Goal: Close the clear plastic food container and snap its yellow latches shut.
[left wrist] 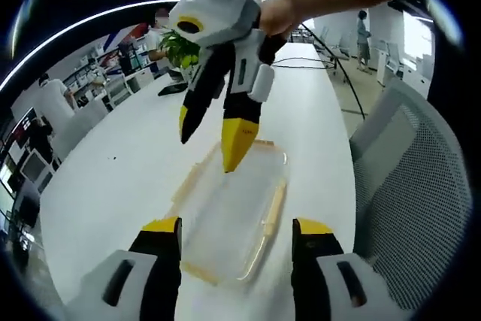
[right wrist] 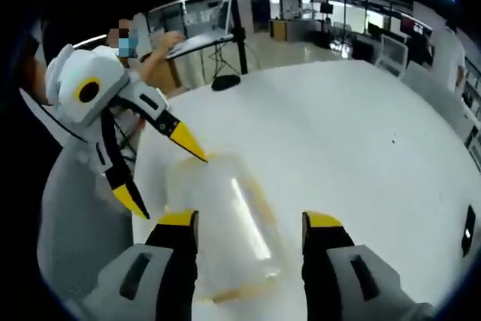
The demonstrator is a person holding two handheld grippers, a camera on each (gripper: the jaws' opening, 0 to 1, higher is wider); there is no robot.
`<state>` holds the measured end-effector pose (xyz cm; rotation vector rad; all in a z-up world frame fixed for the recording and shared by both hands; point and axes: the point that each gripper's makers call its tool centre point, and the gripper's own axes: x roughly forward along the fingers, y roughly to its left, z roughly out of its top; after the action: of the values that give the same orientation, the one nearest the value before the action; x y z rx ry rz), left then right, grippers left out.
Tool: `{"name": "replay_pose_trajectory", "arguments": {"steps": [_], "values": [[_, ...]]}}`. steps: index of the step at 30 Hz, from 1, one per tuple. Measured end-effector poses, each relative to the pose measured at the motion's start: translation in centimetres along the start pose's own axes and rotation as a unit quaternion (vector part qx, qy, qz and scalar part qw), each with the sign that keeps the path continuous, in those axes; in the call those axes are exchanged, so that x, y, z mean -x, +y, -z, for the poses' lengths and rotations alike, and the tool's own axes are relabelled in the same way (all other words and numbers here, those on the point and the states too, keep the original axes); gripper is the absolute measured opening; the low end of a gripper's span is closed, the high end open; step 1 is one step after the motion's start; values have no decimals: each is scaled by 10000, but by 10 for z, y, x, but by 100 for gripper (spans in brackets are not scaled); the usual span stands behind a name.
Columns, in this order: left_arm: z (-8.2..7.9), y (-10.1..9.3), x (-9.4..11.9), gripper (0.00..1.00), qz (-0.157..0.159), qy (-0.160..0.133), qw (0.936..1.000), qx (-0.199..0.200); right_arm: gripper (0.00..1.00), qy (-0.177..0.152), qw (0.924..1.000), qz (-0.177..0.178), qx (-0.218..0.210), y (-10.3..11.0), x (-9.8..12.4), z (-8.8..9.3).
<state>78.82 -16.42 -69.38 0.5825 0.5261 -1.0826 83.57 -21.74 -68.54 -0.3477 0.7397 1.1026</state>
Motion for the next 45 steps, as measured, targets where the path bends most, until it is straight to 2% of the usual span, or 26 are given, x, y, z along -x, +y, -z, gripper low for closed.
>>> {"name": "replay_pose_trajectory", "arguments": {"steps": [11,23,35,45], "values": [[12,13,10,65,-274,-43,9983,518,60,-270,9991,336,-49,13,22,18],[36,15,20,67,-446,33,9951,878,62,-221,9972,716,54,31,25,52],[41,9,8,60,-409,52,9943,981,59,-273,9937,1058,-232,28,20,69],[48,10,0,48,-407,119,9938,1030,52,-322,9938,1031,-276,26,13,73]]}}
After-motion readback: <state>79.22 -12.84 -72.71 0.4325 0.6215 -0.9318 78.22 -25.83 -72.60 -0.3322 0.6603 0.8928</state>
